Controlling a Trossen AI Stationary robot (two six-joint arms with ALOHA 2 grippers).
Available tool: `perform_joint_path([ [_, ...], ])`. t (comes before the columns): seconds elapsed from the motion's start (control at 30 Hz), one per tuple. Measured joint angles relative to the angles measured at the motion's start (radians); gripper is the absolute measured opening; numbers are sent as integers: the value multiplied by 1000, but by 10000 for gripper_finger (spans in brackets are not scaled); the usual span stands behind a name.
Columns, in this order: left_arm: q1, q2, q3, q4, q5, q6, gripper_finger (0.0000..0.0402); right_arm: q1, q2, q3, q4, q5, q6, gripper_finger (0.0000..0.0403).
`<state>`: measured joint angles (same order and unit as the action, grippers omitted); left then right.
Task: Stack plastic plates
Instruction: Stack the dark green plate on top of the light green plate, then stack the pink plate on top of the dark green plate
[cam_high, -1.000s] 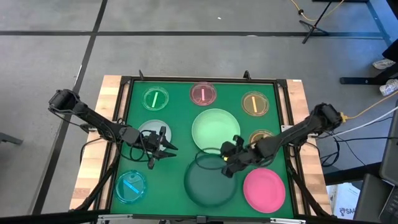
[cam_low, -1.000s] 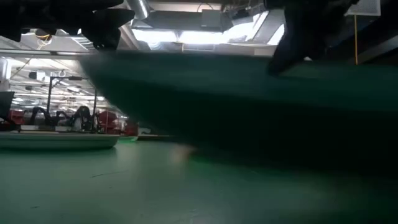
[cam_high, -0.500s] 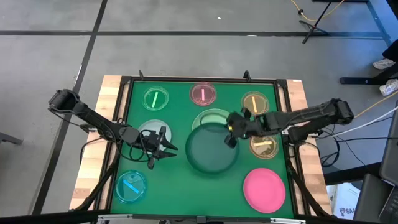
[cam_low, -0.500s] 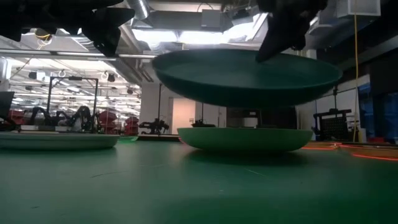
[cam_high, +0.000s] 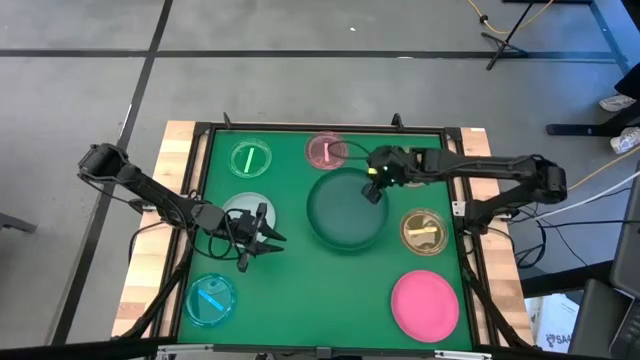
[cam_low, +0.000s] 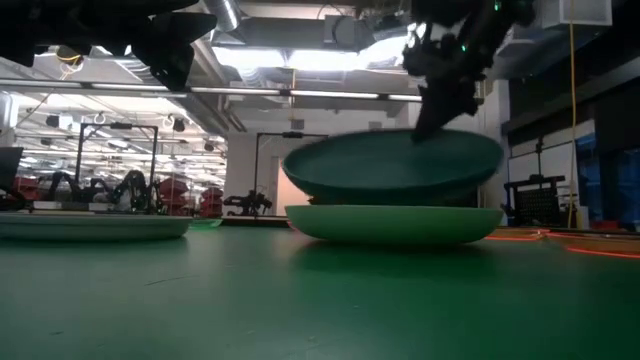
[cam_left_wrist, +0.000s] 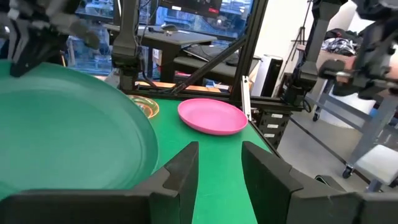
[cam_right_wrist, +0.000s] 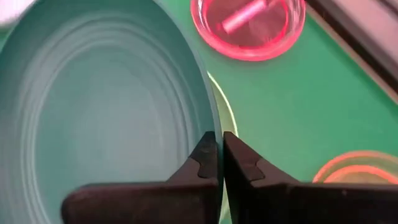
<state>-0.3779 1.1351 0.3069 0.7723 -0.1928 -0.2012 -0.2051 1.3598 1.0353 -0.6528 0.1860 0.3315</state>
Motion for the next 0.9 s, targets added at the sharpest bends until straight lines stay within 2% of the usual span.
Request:
perform_joint_path([
  [0.17, 0, 0, 0, 0, 0, 0, 115, -52, 0, -83, 69, -66, -22, 0],
  [0.57, 0, 0, 0, 0, -7, 1, 115, -64, 0, -222, 253, -66, -22, 12],
  [0.7, 0, 0, 0, 0, -31, 18, 115, -64, 0, -235, 260, -66, 8, 38],
  [0.9, 0, 0, 0, 0, -32, 21, 115, -64, 0, -227, 245, -55, -38, 107],
])
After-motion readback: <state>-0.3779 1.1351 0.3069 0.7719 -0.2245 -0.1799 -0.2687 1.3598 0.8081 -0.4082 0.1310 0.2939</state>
